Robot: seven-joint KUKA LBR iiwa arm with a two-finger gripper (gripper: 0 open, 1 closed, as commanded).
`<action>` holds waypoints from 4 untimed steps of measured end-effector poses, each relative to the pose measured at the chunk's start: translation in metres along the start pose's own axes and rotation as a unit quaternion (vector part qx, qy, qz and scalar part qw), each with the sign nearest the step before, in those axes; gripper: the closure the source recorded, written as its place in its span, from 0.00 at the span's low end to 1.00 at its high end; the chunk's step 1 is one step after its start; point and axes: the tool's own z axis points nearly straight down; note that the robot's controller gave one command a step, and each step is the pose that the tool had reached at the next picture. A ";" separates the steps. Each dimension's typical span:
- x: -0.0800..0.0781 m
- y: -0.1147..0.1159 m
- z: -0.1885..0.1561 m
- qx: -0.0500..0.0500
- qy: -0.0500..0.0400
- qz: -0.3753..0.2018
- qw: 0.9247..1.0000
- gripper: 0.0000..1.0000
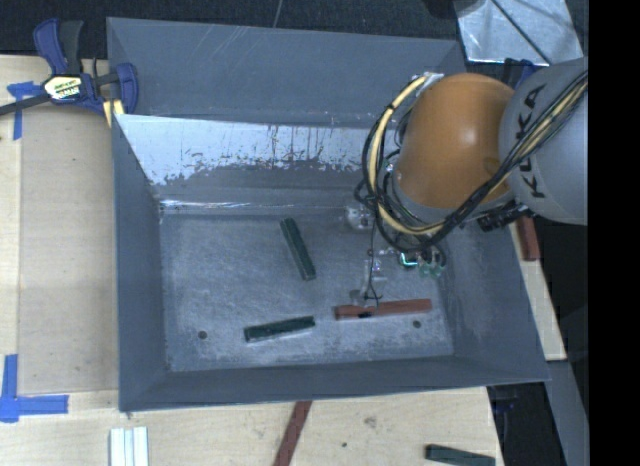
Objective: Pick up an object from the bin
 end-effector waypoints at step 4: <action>0.021 -0.038 0.099 0.000 -0.004 -0.040 0.999 1.00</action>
Offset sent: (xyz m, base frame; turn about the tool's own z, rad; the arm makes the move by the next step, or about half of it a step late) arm -0.0412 -0.0513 -0.0587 -0.1284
